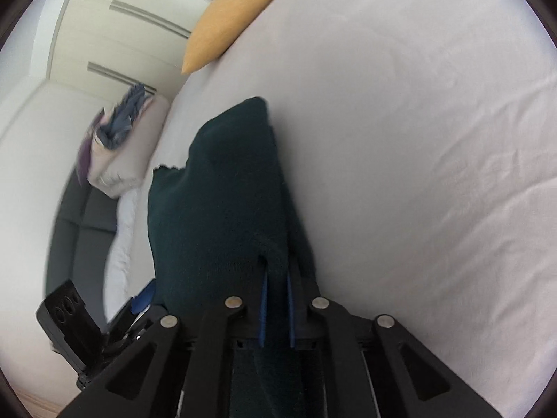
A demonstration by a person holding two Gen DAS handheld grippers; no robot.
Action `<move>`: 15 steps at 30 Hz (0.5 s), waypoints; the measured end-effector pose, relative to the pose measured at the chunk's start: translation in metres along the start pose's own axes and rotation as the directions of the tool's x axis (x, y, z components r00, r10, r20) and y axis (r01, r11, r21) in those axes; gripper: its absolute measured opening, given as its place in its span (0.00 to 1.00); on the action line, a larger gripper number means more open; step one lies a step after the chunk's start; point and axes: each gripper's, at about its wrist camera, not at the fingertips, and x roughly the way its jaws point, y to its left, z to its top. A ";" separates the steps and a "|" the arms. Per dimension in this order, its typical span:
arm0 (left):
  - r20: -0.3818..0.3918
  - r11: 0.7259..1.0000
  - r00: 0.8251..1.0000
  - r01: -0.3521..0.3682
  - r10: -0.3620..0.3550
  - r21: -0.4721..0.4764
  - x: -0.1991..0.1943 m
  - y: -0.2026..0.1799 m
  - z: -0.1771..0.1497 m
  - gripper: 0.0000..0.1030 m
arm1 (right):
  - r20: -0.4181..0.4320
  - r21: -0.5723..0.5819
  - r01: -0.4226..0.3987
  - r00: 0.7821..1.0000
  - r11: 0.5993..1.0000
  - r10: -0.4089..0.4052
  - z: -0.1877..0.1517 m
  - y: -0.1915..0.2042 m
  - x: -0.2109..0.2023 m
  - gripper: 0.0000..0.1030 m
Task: Fold small clothes
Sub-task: 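Grasp the folded sweater edge again with the right gripper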
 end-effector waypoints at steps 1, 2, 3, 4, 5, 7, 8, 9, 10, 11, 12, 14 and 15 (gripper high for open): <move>0.004 1.000 1.000 -0.001 0.001 -0.001 -0.002 0.000 -0.002 0.65 | 0.002 -0.013 0.011 1.000 1.000 -0.011 -0.001 0.006 -0.004 0.11; 0.010 1.000 1.000 -0.004 0.004 0.001 -0.005 -0.001 -0.005 0.65 | 0.004 -0.025 0.023 1.000 0.999 -0.023 -0.001 0.013 -0.009 0.12; 0.013 1.000 1.000 -0.007 0.007 0.003 -0.007 -0.002 -0.008 0.65 | 0.010 -0.036 0.032 0.999 0.999 -0.032 -0.004 0.022 -0.016 0.15; 0.015 1.000 1.000 -0.008 0.008 0.005 -0.008 -0.002 -0.010 0.65 | 0.020 -0.054 0.042 0.999 0.998 -0.041 -0.007 0.029 -0.021 0.16; 0.014 1.000 1.000 -0.011 0.011 0.007 -0.008 -0.004 -0.011 0.65 | 0.026 -0.090 0.055 0.998 0.994 -0.053 -0.013 0.039 -0.023 0.16; 0.015 1.000 1.000 -0.015 0.015 0.004 -0.007 -0.004 -0.013 0.65 | 0.006 -0.158 0.107 0.994 0.982 -0.107 -0.023 0.053 -0.022 0.16; 0.016 1.000 1.000 -0.014 0.014 0.001 -0.007 -0.004 -0.013 0.65 | -0.009 -0.190 0.136 0.990 0.972 -0.140 -0.030 0.057 -0.018 0.16; 0.016 1.000 1.000 -0.017 0.017 0.002 -0.008 -0.005 -0.014 0.65 | -0.018 -0.201 0.149 0.988 0.968 -0.155 -0.034 0.056 -0.015 0.16; 0.017 1.000 1.000 -0.023 0.023 0.008 -0.009 -0.006 -0.015 0.65 | -0.030 -0.200 0.168 0.984 0.965 -0.177 -0.038 0.049 -0.010 0.14; 0.020 0.999 0.999 -0.034 0.033 0.023 -0.008 -0.008 -0.017 0.65 | -0.029 -0.190 0.167 0.984 0.968 -0.176 -0.037 0.042 -0.006 0.11; 0.024 0.998 0.999 -0.044 0.043 0.037 -0.007 -0.010 -0.019 0.67 | -0.020 -0.181 0.147 0.988 0.972 -0.153 -0.038 0.034 -0.006 0.10; 0.044 0.994 0.997 -0.074 0.071 0.079 -0.001 -0.016 -0.025 0.67 | -0.006 -0.143 0.095 0.995 0.985 -0.097 -0.037 0.017 -0.008 0.09; 0.051 0.990 0.995 -0.094 0.089 0.109 0.001 -0.019 -0.029 0.67 | -0.002 -0.119 0.071 0.997 0.990 -0.072 -0.037 0.012 -0.009 0.09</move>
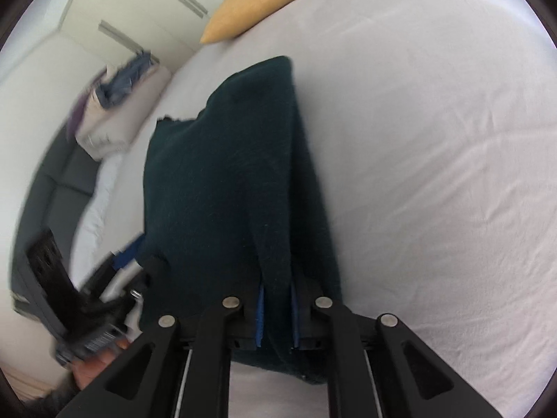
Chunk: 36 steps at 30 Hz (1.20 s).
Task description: Fold small clothes
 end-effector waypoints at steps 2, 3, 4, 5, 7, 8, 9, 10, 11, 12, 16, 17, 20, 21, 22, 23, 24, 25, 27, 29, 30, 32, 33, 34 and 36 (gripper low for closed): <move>0.005 0.999 1.000 -0.017 0.016 0.045 -0.004 -0.004 -0.001 0.67 | 0.003 -0.003 0.005 1.000 1.000 -0.005 -0.002 0.003 -0.004 0.09; 0.009 0.999 1.000 -0.008 0.008 0.033 -0.009 -0.001 0.000 0.67 | 0.002 -0.014 0.017 1.000 1.000 -0.017 -0.002 0.008 -0.008 0.11; 0.023 1.000 1.000 0.006 -0.006 0.003 -0.017 0.005 0.002 0.67 | 0.006 -0.017 0.019 1.000 1.000 -0.019 -0.001 0.011 -0.014 0.16; 0.054 0.998 0.998 0.034 -0.032 -0.047 -0.028 0.014 0.005 0.67 | 0.015 -0.017 0.023 1.000 1.000 -0.022 -0.002 0.014 -0.018 0.17; 0.109 0.995 0.993 0.054 -0.045 -0.084 -0.043 0.025 0.013 0.67 | 0.059 -0.036 0.009 0.998 0.999 -0.007 -0.001 0.021 -0.035 0.25; 0.119 0.995 0.992 0.056 -0.045 -0.088 -0.046 0.030 0.020 0.67 | 0.071 -0.042 0.002 0.997 0.999 0.001 0.001 0.024 -0.040 0.28; 0.100 0.993 0.993 0.071 -0.062 -0.097 -0.041 0.034 0.025 0.67 | 0.083 -0.045 -0.002 0.997 0.999 0.006 0.004 0.026 -0.043 0.35; 0.086 0.990 0.993 0.087 -0.078 -0.109 -0.037 0.037 0.028 0.67 | 0.090 -0.040 0.002 0.996 0.999 0.002 0.005 0.029 -0.042 0.40; 0.067 0.986 0.993 0.106 -0.098 -0.130 -0.029 0.043 0.033 0.67 | 0.094 -0.027 0.003 0.996 1.000 -0.001 0.009 0.027 -0.041 0.42; 0.062 0.981 0.992 0.116 -0.108 -0.156 -0.025 0.050 0.035 0.67 | 0.095 -0.015 -0.004 0.995 1.000 0.006 0.012 0.024 -0.039 0.45; 0.053 0.900 0.969 0.242 -0.240 -0.362 -0.003 0.096 0.037 0.67 | 0.099 0.042 -0.105 0.990 0.994 0.101 0.028 0.011 -0.031 0.65; 0.040 0.866 0.957 0.278 -0.288 -0.416 0.007 0.108 0.036 0.67 | 0.100 0.049 -0.115 0.989 0.992 0.109 0.032 0.008 -0.027 0.67; 0.002 0.807 0.935 0.307 -0.355 -0.505 0.027 0.124 0.035 0.69 | 0.091 0.093 -0.146 0.986 0.985 0.138 0.049 0.000 -0.017 0.68; -0.011 0.801 0.927 0.317 -0.374 -0.508 0.032 0.124 0.036 0.70 | 0.085 0.102 -0.157 0.985 0.982 0.148 0.053 -0.001 -0.013 0.68; -0.028 0.795 0.917 0.330 -0.399 -0.510 0.038 0.121 0.037 0.77 | 0.076 0.113 -0.166 0.984 0.980 0.158 0.056 -0.004 -0.008 0.68; -0.049 0.788 0.905 0.340 -0.423 -0.513 0.044 0.118 0.037 0.78 | 0.058 0.133 -0.173 0.984 0.976 0.167 0.060 -0.006 0.000 0.68; -0.069 0.791 0.903 0.331 -0.423 -0.515 0.051 0.116 0.039 0.80 | 0.035 0.154 -0.170 0.985 0.973 0.167 0.063 -0.009 0.010 0.68; -0.087 0.793 0.902 0.322 -0.423 -0.518 0.058 0.115 0.040 0.81 | 0.019 0.156 -0.161 0.987 0.974 0.160 0.064 -0.009 0.017 0.65; -0.108 0.777 0.890 0.320 -0.443 -0.542 0.073 0.118 0.040 0.81 | -0.007 0.134 -0.146 0.989 0.980 0.148 0.066 -0.003 0.028 0.58; -0.103 0.768 0.888 0.323 -0.448 -0.553 0.083 0.121 0.042 0.77 | -0.018 0.128 -0.123 0.992 0.984 0.126 0.068 0.004 0.035 0.47; -0.109 0.775 0.894 0.311 -0.435 -0.550 0.083 0.122 0.043 0.73 | -0.026 0.124 -0.116 0.992 0.985 0.120 0.068 0.006 0.038 0.39; -0.135 0.798 0.902 0.284 -0.410 -0.532 0.078 0.118 0.042 0.63 | -0.039 0.101 -0.076 0.996 0.992 0.080 0.069 0.013 0.042 0.35; -0.152 0.822 0.907 0.272 -0.393 -0.500 0.076 0.113 0.046 0.60 | -0.039 0.076 -0.039 0.998 0.996 0.042 0.068 0.021 0.043 0.33; -0.156 0.832 0.909 0.270 -0.386 -0.484 0.073 0.108 0.047 0.53 | -0.036 0.052 -0.008 0.999 0.999 0.010 0.068 0.028 0.042 0.31; -0.155 0.843 0.912 0.273 -0.380 -0.463 0.067 0.106 0.050 0.44 | -0.016 0.000 0.071 0.997 0.997 -0.071 0.067 0.046 0.038 0.27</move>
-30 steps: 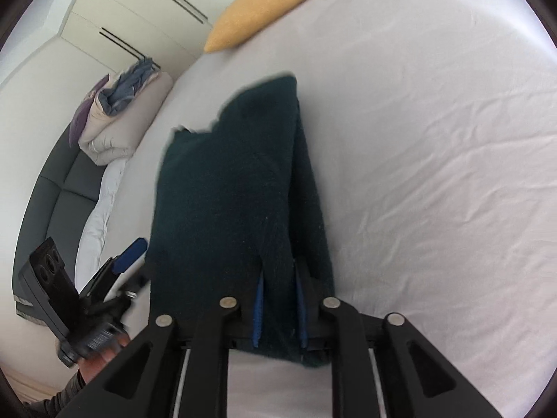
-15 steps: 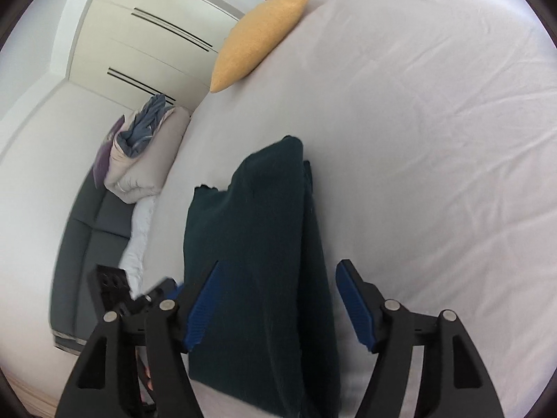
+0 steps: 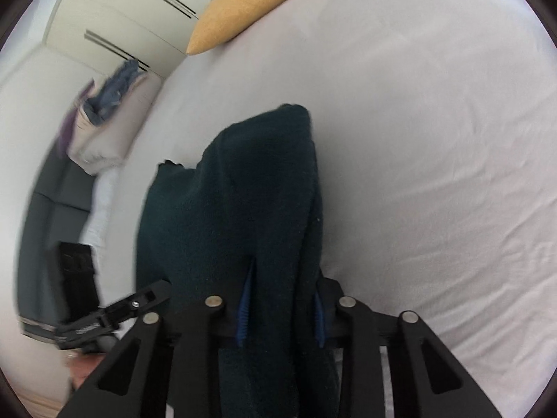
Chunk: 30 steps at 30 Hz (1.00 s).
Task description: Fold small clothes
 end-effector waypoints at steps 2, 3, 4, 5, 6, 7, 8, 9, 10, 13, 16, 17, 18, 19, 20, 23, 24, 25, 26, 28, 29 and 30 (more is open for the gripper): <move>0.011 1.000 1.000 0.007 -0.007 -0.010 -0.007 -0.001 -0.001 0.38 | 0.036 -0.068 0.093 0.995 0.993 -0.091 -0.003 0.021 -0.007 0.22; 0.022 1.000 1.000 0.008 -0.008 -0.005 -0.013 -0.002 -0.003 0.37 | 0.049 -0.093 0.119 0.992 0.989 -0.115 -0.005 0.028 -0.011 0.21; 0.028 1.000 1.000 0.006 -0.006 0.000 -0.019 -0.004 -0.005 0.36 | 0.066 -0.119 0.140 0.989 0.983 -0.132 -0.008 0.040 -0.016 0.20; 0.035 1.000 0.999 0.003 -0.004 0.009 -0.027 -0.007 -0.007 0.35 | 0.085 -0.156 0.151 0.987 0.976 -0.139 -0.013 0.056 -0.023 0.20; 0.044 1.000 0.999 -0.004 0.003 0.029 -0.038 -0.012 -0.011 0.35 | 0.099 -0.178 0.160 0.985 0.971 -0.144 -0.017 0.068 -0.028 0.20; 0.054 0.999 0.998 -0.014 0.011 0.051 -0.046 -0.017 -0.015 0.35 | 0.114 -0.200 0.171 0.982 0.965 -0.150 -0.021 0.079 -0.033 0.20; 0.068 0.997 0.997 -0.025 0.020 0.070 -0.059 -0.019 -0.021 0.34 | 0.130 -0.222 0.174 0.980 0.959 -0.148 -0.026 0.092 -0.040 0.20; 0.086 0.996 0.996 -0.034 0.027 0.088 -0.076 -0.023 -0.028 0.34 | 0.138 -0.236 0.164 0.981 0.958 -0.134 -0.033 0.106 -0.047 0.20; 0.094 0.995 0.995 -0.040 0.031 0.095 -0.085 -0.025 -0.033 0.34 | 0.140 -0.248 0.155 0.983 0.956 -0.123 -0.039 0.117 -0.051 0.20; 0.107 0.992 0.993 -0.060 0.048 0.108 -0.124 -0.023 -0.051 0.34 | 0.137 -0.283 0.126 0.986 0.951 -0.090 -0.061 0.147 -0.061 0.20; 0.116 0.989 0.991 -0.085 0.070 0.122 -0.163 -0.017 -0.075 0.34 | 0.118 -0.293 0.067 0.992 0.954 -0.033 -0.085 0.174 -0.064 0.20; 0.122 0.988 0.989 -0.095 0.080 0.121 -0.175 -0.012 -0.084 0.34 | 0.108 -0.302 0.048 0.994 0.952 -0.016 -0.096 0.184 -0.064 0.20; 0.129 0.987 0.987 -0.109 0.093 0.122 -0.188 -0.007 -0.094 0.34 | 0.099 -0.304 0.034 0.995 0.952 -0.004 -0.103 0.191 -0.062 0.20; 0.134 0.985 0.985 -0.121 0.105 0.121 -0.197 -0.004 -0.101 0.34 | 0.090 -0.308 0.022 0.996 0.951 0.006 -0.111 0.198 -0.060 0.20; 0.139 0.984 0.983 -0.135 0.118 0.116 -0.206 0.001 -0.110 0.34 | 0.076 -0.316 0.008 0.997 0.949 0.017 -0.124 0.211 -0.056 0.20; 0.144 0.983 0.979 -0.161 0.148 0.089 -0.230 0.016 -0.134 0.34 | 0.048 -0.323 -0.026 0.998 0.946 0.044 -0.151 0.232 -0.045 0.20; 0.144 0.983 0.977 -0.168 0.156 0.080 -0.237 0.023 -0.144 0.34 | 0.040 -0.326 -0.033 0.998 0.945 0.049 -0.158 0.238 -0.040 0.20; 0.143 0.982 0.977 -0.173 0.161 0.075 -0.242 0.027 -0.151 0.34 | 0.034 -0.328 -0.039 0.998 0.944 0.053 -0.166 0.244 -0.036 0.20; 0.140 0.982 0.976 -0.176 0.165 0.070 -0.246 0.032 -0.159 0.34 | 0.030 -0.326 -0.044 0.998 0.944 0.057 -0.169 0.247 -0.032 0.20; 0.133 0.983 0.976 -0.178 0.170 0.051 -0.252 0.041 -0.174 0.34 | 0.015 -0.310 -0.060 0.998 0.949 0.068 -0.182 0.251 -0.024 0.20; 0.129 0.983 0.977 -0.178 0.172 0.041 -0.252 0.047 -0.180 0.34 | 0.009 -0.305 -0.063 0.998 0.950 0.069 -0.187 0.249 -0.021 0.20; 0.122 0.983 0.977 -0.179 0.174 0.030 -0.251 0.054 -0.187 0.34 | 0.002 -0.299 -0.067 0.997 0.952 0.071 -0.191 0.249 -0.017 0.20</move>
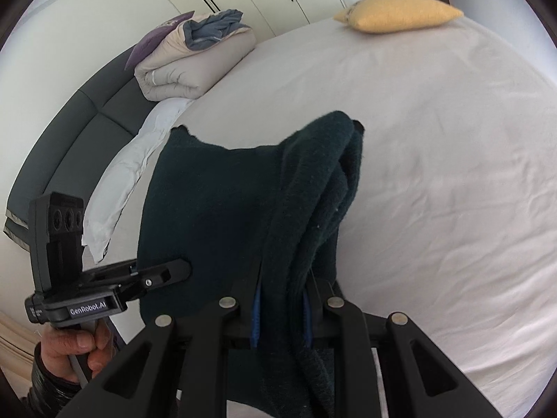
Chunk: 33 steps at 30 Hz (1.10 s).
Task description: Fold small clothes
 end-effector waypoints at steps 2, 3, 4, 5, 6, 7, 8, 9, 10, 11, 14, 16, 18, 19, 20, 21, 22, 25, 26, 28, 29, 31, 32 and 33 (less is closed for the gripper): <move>-0.005 1.000 1.000 -0.004 0.004 -0.012 0.001 0.007 -0.009 0.34 | -0.013 0.010 -0.003 1.000 1.000 0.003 -0.003 -0.003 0.008 0.20; -0.007 1.000 1.000 -0.005 0.005 -0.022 0.004 0.012 -0.013 0.34 | -0.017 0.014 -0.003 1.000 1.000 0.003 -0.004 -0.004 0.011 0.20; -0.008 1.000 1.000 -0.005 0.005 -0.027 0.007 0.016 -0.015 0.34 | -0.020 0.020 -0.005 1.000 1.000 0.005 -0.005 -0.005 0.014 0.20; -0.010 0.999 1.000 -0.006 0.006 -0.037 0.010 0.021 -0.017 0.34 | -0.022 0.025 -0.005 1.000 1.000 0.006 -0.008 -0.009 0.015 0.20; -0.013 0.999 1.000 -0.008 0.007 -0.043 0.013 0.025 -0.017 0.34 | -0.023 0.031 -0.005 1.000 1.000 0.006 -0.009 -0.012 0.016 0.20; -0.016 0.999 1.000 -0.009 0.009 -0.047 0.016 0.028 -0.017 0.34 | -0.026 0.040 -0.006 1.000 0.999 0.007 -0.009 -0.015 0.019 0.20; -0.018 0.999 1.000 -0.011 0.010 -0.051 0.017 0.033 -0.020 0.34 | -0.029 0.048 -0.007 1.000 0.999 0.009 -0.011 -0.019 0.020 0.20; -0.020 0.998 1.000 -0.011 0.010 -0.058 0.019 0.036 -0.020 0.34 | -0.032 0.056 -0.006 0.999 0.998 0.008 -0.013 -0.023 0.022 0.20; -0.020 0.998 1.000 -0.011 0.010 -0.062 0.022 0.032 -0.019 0.34 | -0.034 0.063 -0.001 0.999 0.998 0.004 -0.014 -0.026 0.025 0.20; -0.021 0.998 1.000 -0.012 0.010 -0.066 0.024 0.034 -0.019 0.34 | -0.038 0.075 0.000 0.999 0.997 0.003 -0.014 -0.030 0.027 0.20; -0.019 0.997 1.000 -0.012 0.011 -0.072 0.025 0.045 -0.021 0.34 | -0.044 0.108 -0.001 0.999 0.994 0.006 -0.016 -0.041 0.033 0.20; -0.016 0.998 1.000 -0.013 0.012 -0.069 0.029 0.045 -0.018 0.35 | -0.058 0.123 -0.002 0.998 0.992 0.009 -0.015 -0.046 0.037 0.20; -0.011 0.998 1.000 -0.014 0.013 -0.062 0.032 0.045 -0.016 0.35 | -0.061 0.143 -0.001 0.998 0.990 0.010 -0.016 -0.055 0.040 0.20; -0.011 0.998 1.000 -0.016 0.015 -0.060 0.033 0.047 -0.018 0.36 | -0.065 0.153 -0.001 0.998 0.988 0.011 -0.018 -0.060 0.043 0.20; -0.014 0.998 1.000 -0.021 0.020 -0.060 0.032 0.055 -0.024 0.37 | -0.068 0.160 -0.003 0.998 0.987 0.014 -0.020 -0.063 0.046 0.20; -0.018 0.998 1.000 -0.022 0.021 -0.064 0.034 0.057 -0.026 0.38 | -0.071 0.164 -0.004 0.997 0.986 0.016 -0.019 -0.065 0.051 0.20; -0.021 0.997 1.000 -0.022 0.021 -0.067 0.035 0.056 -0.024 0.41 | -0.070 0.168 -0.006 0.997 0.986 0.018 -0.022 -0.064 0.054 0.21; -0.013 0.995 1.000 -0.001 0.000 -0.098 0.032 0.074 -0.039 0.47 | -0.050 0.184 -0.036 0.998 0.982 0.046 -0.028 -0.070 0.060 0.28; -0.007 0.994 1.000 0.008 -0.008 -0.110 0.031 0.078 -0.042 0.49 | -0.043 0.188 -0.042 0.998 0.981 0.051 -0.030 -0.072 0.060 0.31; 0.003 0.991 1.000 0.030 -0.030 -0.132 0.030 0.087 -0.044 0.50 | -0.031 0.192 -0.058 0.997 0.980 0.065 -0.031 -0.074 0.060 0.36; 0.009 0.989 0.999 0.038 -0.037 -0.142 0.029 0.089 -0.047 0.52 | -0.027 0.191 -0.061 0.997 0.980 0.067 -0.030 -0.074 0.059 0.38; 0.020 0.986 0.999 0.047 -0.044 -0.161 0.029 0.093 -0.050 0.53 | -0.025 0.185 -0.057 0.998 0.981 0.063 -0.030 -0.073 0.057 0.43; 0.029 0.984 0.998 0.053 -0.049 -0.170 0.027 0.095 -0.054 0.54 | -0.027 0.182 -0.049 0.998 0.982 0.055 -0.030 -0.071 0.055 0.43; 0.034 0.984 0.998 0.053 -0.048 -0.173 0.027 0.095 -0.053 0.54 | -0.023 0.177 -0.049 0.998 0.983 0.054 -0.030 -0.068 0.051 0.44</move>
